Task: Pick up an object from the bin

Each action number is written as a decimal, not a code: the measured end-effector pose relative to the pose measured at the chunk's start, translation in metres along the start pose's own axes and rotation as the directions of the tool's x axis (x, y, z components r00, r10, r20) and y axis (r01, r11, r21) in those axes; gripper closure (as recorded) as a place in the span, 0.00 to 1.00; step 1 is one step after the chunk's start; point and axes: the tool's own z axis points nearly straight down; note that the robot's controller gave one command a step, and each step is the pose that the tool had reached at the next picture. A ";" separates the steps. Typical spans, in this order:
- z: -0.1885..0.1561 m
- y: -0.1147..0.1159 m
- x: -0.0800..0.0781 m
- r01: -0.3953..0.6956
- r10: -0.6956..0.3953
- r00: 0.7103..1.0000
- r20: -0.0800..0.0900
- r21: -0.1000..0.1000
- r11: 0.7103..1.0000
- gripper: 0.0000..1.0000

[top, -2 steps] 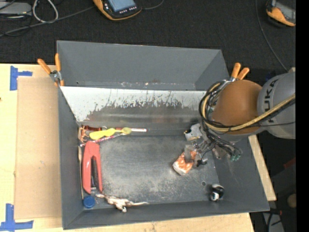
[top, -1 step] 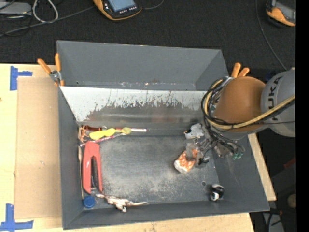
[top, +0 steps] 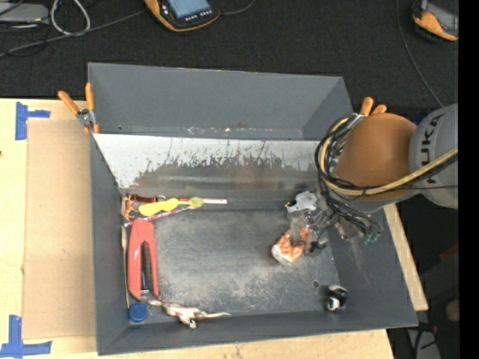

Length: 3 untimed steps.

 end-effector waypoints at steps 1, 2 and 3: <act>-0.010 0.001 0.000 -0.001 0.001 1.000 0.000 -0.001 1.000 1.00; -0.015 0.001 -0.001 -0.002 0.002 1.000 0.001 -0.001 1.000 1.00; -0.034 0.002 0.000 -0.004 0.004 1.000 -0.002 -0.003 1.000 1.00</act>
Offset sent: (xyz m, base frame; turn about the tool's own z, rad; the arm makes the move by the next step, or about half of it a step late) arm -0.0001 0.0004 0.0154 0.0008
